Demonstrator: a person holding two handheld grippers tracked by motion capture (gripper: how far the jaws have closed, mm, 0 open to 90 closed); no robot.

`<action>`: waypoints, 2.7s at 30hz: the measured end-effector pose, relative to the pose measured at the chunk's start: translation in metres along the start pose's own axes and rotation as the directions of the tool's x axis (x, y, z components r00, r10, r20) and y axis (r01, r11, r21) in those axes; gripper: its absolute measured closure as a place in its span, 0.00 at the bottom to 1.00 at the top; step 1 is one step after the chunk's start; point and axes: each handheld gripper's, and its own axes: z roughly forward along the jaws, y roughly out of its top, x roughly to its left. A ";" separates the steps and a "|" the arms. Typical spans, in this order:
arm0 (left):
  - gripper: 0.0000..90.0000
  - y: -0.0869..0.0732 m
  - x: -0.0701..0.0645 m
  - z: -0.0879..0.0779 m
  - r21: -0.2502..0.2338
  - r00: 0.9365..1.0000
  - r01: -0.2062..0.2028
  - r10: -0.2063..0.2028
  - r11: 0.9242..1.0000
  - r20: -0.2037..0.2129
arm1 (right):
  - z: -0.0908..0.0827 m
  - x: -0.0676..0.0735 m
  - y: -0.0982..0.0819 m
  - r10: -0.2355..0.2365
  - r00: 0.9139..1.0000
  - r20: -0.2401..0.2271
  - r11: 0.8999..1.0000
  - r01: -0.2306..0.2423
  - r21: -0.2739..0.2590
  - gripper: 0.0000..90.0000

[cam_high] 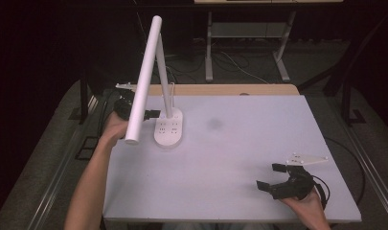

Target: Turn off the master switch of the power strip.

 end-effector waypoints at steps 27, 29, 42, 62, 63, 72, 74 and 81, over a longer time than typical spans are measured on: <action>0.25 -0.009 0.031 0.026 -0.082 0.982 0.186 -0.187 0.979 -0.004 | -0.001 -0.002 0.000 0.003 1.000 0.007 1.000 -0.003 0.000 0.00; 0.27 -0.010 0.031 0.028 -0.092 0.980 0.198 -0.199 0.976 -0.001 | -0.001 -0.001 0.000 0.004 1.000 0.009 1.000 -0.004 0.000 0.00; 0.57 -0.013 0.037 0.038 -0.104 0.975 0.222 -0.223 0.970 -0.007 | 0.000 -0.002 -0.001 0.001 1.000 0.010 1.000 -0.001 0.000 0.00; 1.00 -0.015 0.031 0.060 -0.086 0.969 0.242 -0.244 0.967 -0.022 | -0.001 -0.002 -0.001 0.002 1.000 0.011 1.000 -0.002 -0.003 0.00; 1.00 -0.016 0.031 0.063 -0.073 0.970 0.242 -0.244 0.968 -0.020 | -0.001 -0.002 -0.001 0.001 1.000 0.010 1.000 -0.001 -0.002 0.00; 1.00 -0.018 0.030 0.069 -0.060 0.971 0.235 -0.238 0.970 -0.036 | -0.001 -0.002 -0.001 0.000 1.000 0.010 1.000 0.000 -0.003 0.00; 1.00 -0.018 0.030 0.070 -0.045 0.972 0.227 -0.229 0.973 -0.051 | -0.001 -0.002 -0.001 -0.001 1.000 0.010 1.000 0.001 -0.003 0.00; 1.00 -0.025 0.031 0.076 -0.039 0.970 0.236 -0.238 0.971 -0.058 | -0.002 -0.002 -0.001 -0.003 1.000 0.015 1.000 0.003 -0.003 0.00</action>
